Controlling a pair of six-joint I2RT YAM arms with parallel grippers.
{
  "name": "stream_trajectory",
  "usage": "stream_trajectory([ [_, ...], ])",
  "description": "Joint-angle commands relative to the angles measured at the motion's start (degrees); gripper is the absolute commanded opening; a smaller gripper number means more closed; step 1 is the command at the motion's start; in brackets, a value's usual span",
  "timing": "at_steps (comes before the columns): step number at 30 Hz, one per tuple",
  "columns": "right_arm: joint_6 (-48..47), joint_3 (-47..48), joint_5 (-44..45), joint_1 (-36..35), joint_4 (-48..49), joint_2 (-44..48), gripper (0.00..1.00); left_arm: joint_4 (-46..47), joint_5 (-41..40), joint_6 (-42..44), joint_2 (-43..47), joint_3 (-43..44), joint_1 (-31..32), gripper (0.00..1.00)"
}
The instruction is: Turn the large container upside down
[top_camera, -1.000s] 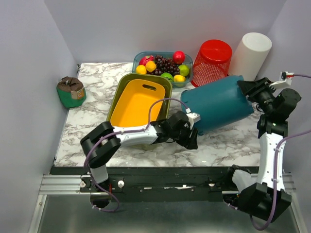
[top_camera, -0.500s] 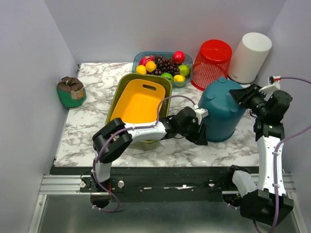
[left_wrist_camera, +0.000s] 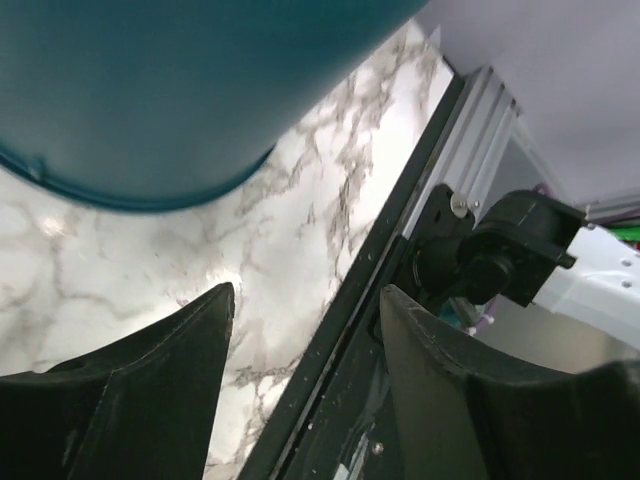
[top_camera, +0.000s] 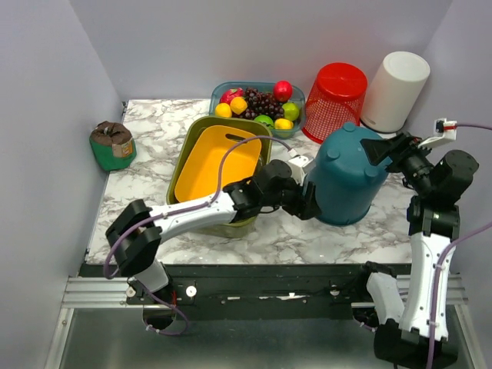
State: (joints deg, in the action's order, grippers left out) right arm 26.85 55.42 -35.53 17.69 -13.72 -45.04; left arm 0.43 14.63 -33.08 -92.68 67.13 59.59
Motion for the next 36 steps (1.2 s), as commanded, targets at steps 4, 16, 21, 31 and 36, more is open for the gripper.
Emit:
stream_trajectory([
  [4, -1.9, -2.8, -11.6, -0.1, -6.8, 11.8, 0.99, -3.1, -14.2, 5.8, 13.1, -1.8, -0.2, 0.79],
  [16, 7.7, -16.1, -19.8, -2.5, -3.1, 19.5, 1.0, -19.6, -36.3, 9.6, 34.3, -3.7, -8.3, 0.99],
  [21, 5.0, -16.2, -12.6, -10.5, -7.5, 16.1, 1.0, -22.1, -30.2, 7.5, 36.1, -5.0, -17.6, 0.99],
  [31, 8.7, -22.6, 20.5, -38.3, -4.2, 6.8, 1.0, -24.7, -28.9, 8.0, 31.3, -0.3, -19.2, 0.99],
  [36, 15.8, -29.2, 33.7, -38.3, 4.0, 4.9, 1.0, -27.2, -28.5, 8.4, 31.3, 0.4, -19.8, 0.99],
])
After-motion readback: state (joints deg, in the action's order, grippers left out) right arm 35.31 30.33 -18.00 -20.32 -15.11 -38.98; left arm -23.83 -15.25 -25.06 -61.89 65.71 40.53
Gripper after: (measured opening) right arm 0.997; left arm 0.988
